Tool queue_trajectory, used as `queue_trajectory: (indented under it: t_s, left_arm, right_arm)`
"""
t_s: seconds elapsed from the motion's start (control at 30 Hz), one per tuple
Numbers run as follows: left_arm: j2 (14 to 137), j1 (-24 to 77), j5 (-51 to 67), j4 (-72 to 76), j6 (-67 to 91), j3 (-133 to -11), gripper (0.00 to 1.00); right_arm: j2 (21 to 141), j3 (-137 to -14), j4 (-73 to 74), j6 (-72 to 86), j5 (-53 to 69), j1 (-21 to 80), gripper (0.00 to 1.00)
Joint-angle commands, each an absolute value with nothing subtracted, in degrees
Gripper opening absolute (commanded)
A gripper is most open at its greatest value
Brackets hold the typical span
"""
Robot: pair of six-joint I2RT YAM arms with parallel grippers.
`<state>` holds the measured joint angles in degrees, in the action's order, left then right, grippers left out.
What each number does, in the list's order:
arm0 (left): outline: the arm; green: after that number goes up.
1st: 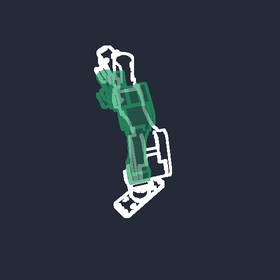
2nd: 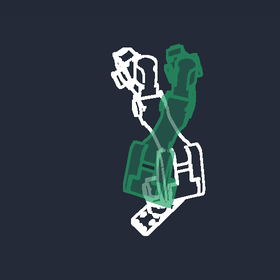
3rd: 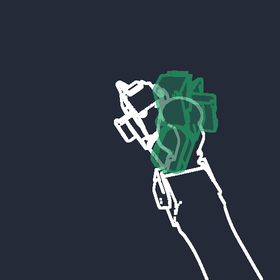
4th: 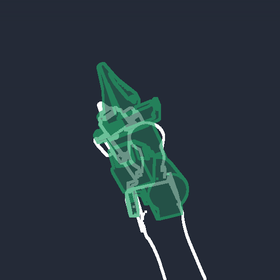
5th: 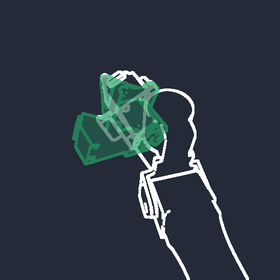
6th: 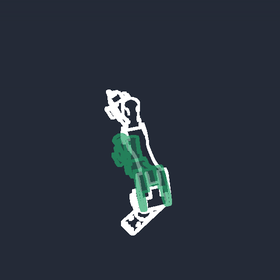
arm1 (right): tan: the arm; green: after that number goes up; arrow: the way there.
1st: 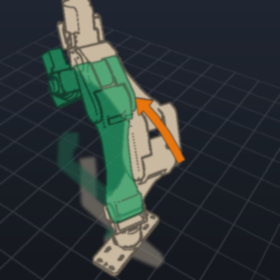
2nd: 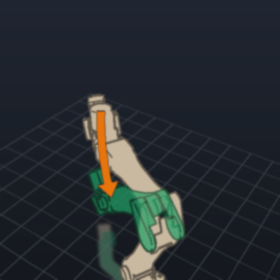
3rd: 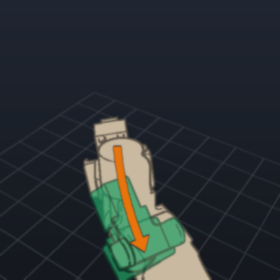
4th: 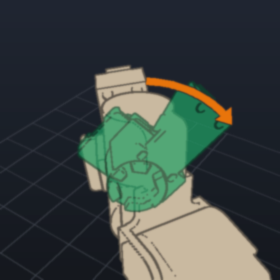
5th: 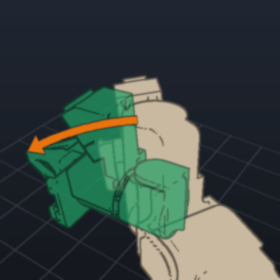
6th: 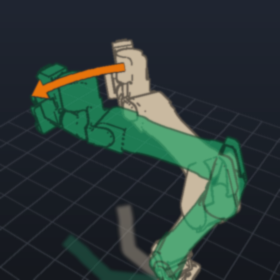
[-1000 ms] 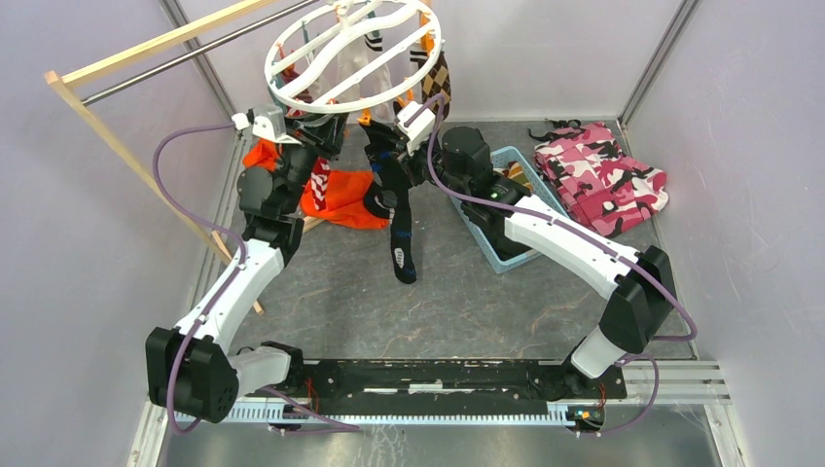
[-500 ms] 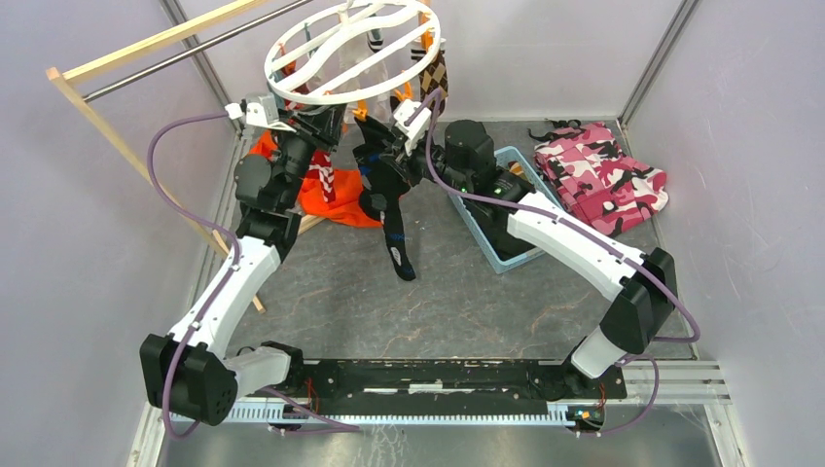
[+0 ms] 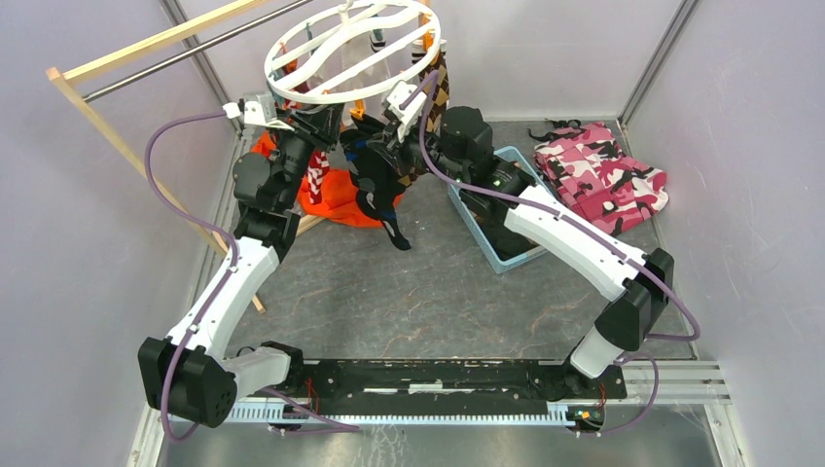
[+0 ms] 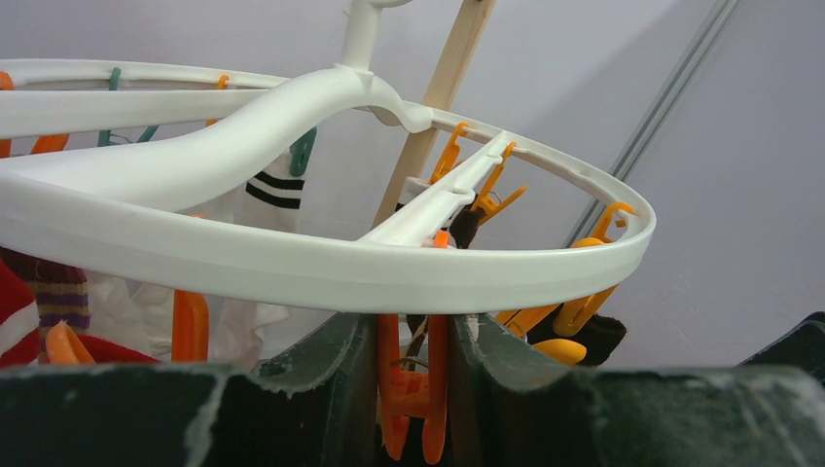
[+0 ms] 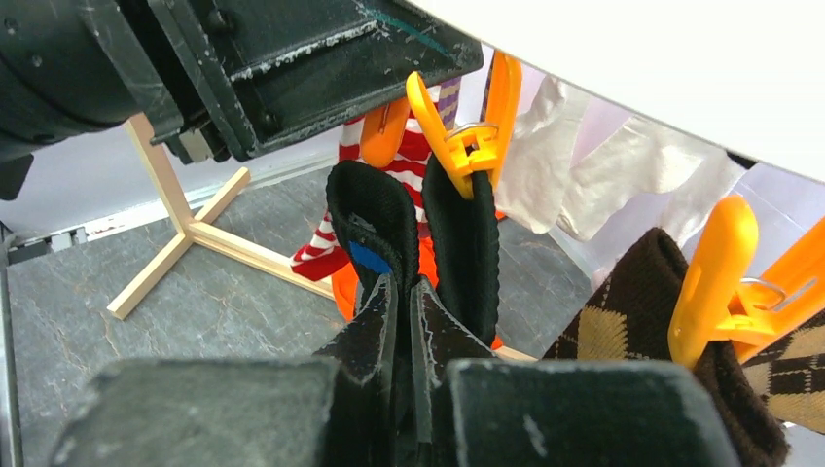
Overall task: Clip the socks to the hanger
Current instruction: Clamp the sock onto the hanger.
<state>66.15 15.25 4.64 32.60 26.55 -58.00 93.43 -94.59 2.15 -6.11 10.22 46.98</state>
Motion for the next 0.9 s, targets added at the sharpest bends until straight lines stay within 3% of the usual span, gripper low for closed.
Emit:
queue_trajectory:
  t_s: [0.0,0.87]
  left_arm:
    - [65.41,15.37,2.84,30.93,29.77,-60.03,0.02]
    - [65.74,15.38,4.06,31.55,30.59,-59.68,0.02]
  right_arm:
    - [95.31,-98.88,2.25,-3.37,7.09,47.54,0.00]
    - [96.69,-101.72,2.90,-1.85,5.69,47.48,0.00]
